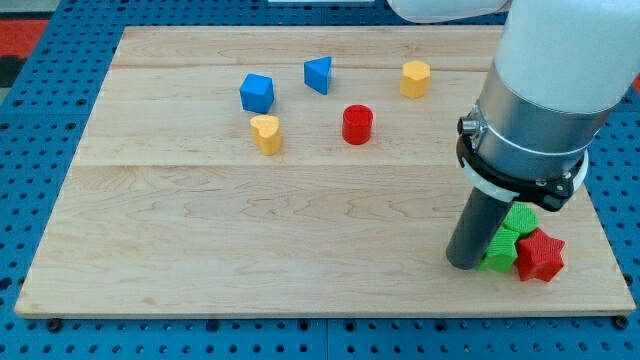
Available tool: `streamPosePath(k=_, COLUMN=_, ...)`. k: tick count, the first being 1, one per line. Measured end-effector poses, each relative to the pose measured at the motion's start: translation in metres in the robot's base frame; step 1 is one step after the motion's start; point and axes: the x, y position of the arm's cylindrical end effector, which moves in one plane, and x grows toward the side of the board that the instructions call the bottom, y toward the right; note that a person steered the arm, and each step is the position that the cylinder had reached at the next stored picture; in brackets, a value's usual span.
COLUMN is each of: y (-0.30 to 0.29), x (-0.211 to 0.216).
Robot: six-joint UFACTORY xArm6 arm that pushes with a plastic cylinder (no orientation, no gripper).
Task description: Move the yellow heart towards group of blocks
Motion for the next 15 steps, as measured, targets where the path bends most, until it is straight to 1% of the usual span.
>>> streamPosePath(k=1, y=-0.038, x=-0.002)
streamPosePath(k=2, y=-0.081, x=-0.012)
streamPosePath(k=3, y=-0.132, x=-0.037)
streamPosePath(k=5, y=-0.220, x=-0.107)
streamPosePath(k=6, y=-0.256, x=-0.145)
streamPosePath(k=7, y=-0.263, x=-0.167)
streamPosePath(k=8, y=-0.231, x=-0.177)
streamPosePath(k=9, y=-0.197, x=-0.178)
streamPosePath(k=11, y=-0.142, x=-0.164)
streamPosePath(k=12, y=-0.117, x=-0.154)
streamPosePath(k=15, y=-0.097, x=-0.097)
